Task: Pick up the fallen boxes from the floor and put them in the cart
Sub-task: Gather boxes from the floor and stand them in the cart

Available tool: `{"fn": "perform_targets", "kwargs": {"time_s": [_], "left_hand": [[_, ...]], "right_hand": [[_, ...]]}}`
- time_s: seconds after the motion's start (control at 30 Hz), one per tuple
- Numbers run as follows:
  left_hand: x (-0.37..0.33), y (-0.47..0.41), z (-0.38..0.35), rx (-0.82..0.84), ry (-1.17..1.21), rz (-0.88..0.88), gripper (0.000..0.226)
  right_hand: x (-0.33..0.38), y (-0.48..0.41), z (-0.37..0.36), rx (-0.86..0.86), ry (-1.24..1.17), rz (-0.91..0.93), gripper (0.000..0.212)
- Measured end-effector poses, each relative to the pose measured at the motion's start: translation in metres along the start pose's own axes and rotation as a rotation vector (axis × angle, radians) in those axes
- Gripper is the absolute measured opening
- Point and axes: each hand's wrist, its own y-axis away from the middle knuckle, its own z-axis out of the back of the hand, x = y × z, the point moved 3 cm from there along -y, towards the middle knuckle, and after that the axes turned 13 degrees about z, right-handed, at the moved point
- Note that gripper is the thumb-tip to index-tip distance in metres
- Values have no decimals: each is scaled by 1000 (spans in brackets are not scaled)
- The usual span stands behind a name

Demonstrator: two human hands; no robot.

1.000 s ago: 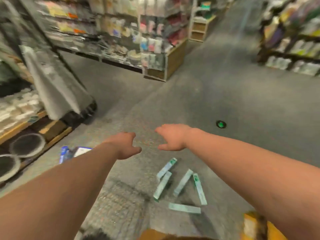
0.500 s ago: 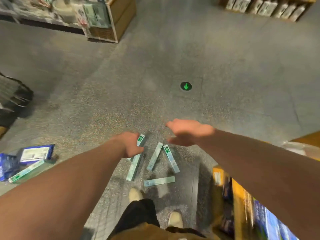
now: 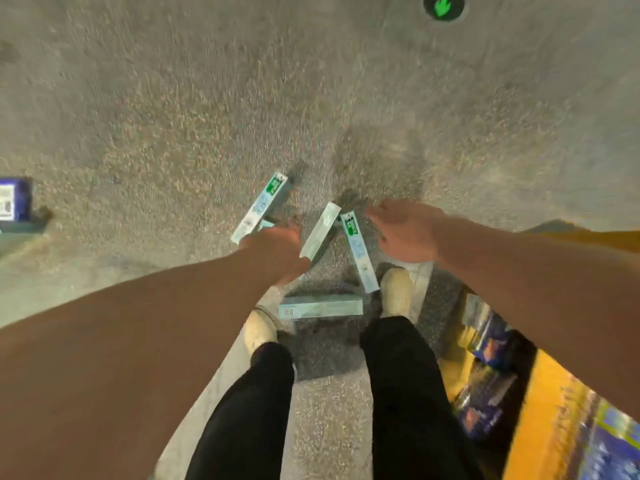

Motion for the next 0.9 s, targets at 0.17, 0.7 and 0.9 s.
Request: {"fn": "perform_targets", "kwargs": {"time_s": [0.17, 0.7, 0.9], "left_hand": [[-33, -113, -77, 1, 112, 106, 45], [-83, -282, -220, 103, 283, 298, 88], [-75, -287, -223, 17, 542, 256, 49]], "right_hand": [[-64, -115, -68, 57, 60, 99, 60], [-122, -265, -216, 160, 453, 364, 89], [-130, -278, -211, 112, 448, 276, 85]]}}
